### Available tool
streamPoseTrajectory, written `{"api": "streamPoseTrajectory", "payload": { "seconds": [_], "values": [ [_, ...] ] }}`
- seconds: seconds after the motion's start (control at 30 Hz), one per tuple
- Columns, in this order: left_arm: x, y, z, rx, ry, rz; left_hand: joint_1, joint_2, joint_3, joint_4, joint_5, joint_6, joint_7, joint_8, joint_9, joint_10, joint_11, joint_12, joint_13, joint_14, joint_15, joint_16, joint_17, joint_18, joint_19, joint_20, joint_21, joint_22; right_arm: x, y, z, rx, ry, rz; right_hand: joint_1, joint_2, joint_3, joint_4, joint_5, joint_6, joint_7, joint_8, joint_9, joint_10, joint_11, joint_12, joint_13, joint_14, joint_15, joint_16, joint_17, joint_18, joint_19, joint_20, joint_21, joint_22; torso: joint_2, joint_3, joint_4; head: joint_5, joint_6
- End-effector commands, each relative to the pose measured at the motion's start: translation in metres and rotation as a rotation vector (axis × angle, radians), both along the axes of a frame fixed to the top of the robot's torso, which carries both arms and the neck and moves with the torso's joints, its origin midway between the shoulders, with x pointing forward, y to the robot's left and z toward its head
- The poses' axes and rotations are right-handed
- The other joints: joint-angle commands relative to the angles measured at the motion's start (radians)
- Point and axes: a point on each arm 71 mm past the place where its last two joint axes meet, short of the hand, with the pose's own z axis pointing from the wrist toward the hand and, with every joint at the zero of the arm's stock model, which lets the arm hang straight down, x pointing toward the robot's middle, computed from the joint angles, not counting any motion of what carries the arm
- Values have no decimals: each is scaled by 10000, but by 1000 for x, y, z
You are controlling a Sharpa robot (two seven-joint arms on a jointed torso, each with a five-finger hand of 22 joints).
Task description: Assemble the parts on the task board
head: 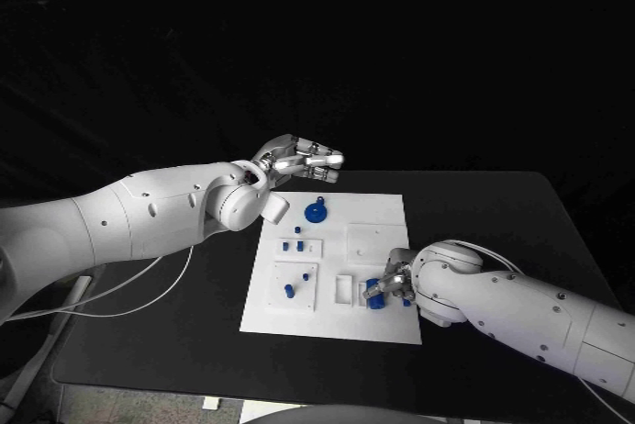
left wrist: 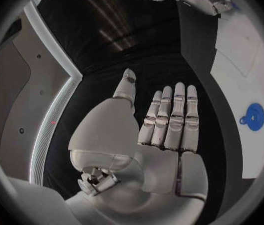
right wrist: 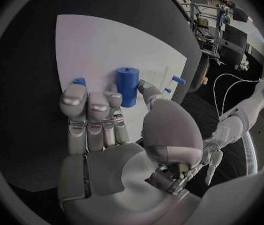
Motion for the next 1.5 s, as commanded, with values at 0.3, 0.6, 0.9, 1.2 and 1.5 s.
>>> {"api": "streamPoseTrajectory", "payload": {
  "seconds": [0.3,0.6,0.9,1.2,1.5],
  "values": [
    [1,0,0,15,-27,-95,73,39,-5,-92,89,-92,48,-7,8,-15,25,5,14,-24,24,-32,11,-50,-41,29,71,-32,-7,-16,-11,511,200,-1031,-314,562,1462,-1459,242,147,22,-76,-5892,-65,-144,0,-69,20,-72,-46,-1,42,207,29,132,1060,-11,-12,-13,-29,89],
    [1,3,0,65,-24,-13,71,65,3,-114,118,-98,54,-6,8,-8,24,7,15,-17,22,-31,12,-46,-42,28,100,-58,-9,-24,3,1539,531,-1898,-353,544,1415,-1429,289,322,-24,-67,-6011,-29,-167,2,-103,18,-84,-30,13,37,205,17,136,1059,1,1,-4,-40,126],
    [2,4,0,99,3,-6,71,65,3,-114,118,-98,54,-6,8,-8,24,7,15,-17,22,-31,12,-46,-42,28,100,-58,-11,-22,22,2412,757,-2279,-332,552,1236,-1338,220,397,-53,-68,-6064,1,-182,14,-127,18,-96,-19,24,24,210,2,162,1062,7,-5,24,-42,129],
    [2,3,-1,131,31,-27,73,69,8,-131,136,-106,54,-6,8,-27,27,6,14,-30,27,-32,10,-42,-49,29,132,-94,-13,-6,29,2778,973,-2089,-319,560,1149,-1285,152,413,-60,-69,-6081,-6,-180,10,-137,20,-92,-13,30,20,207,4,168,1064,17,-6,29,-24,103],
    [2,0,-1,131,62,-99,67,66,10,-125,136,-112,51,-6,8,-40,26,5,14,-34,29,-32,11,-41,-54,32,144,-109,-12,13,24,2641,1267,-1717,-277,598,905,-1083,-365,377,-62,-70,-6101,-27,-166,-13,-161,21,-79,-6,44,17,194,16,158,1063,22,-16,51,-36,113]
  ]
}}
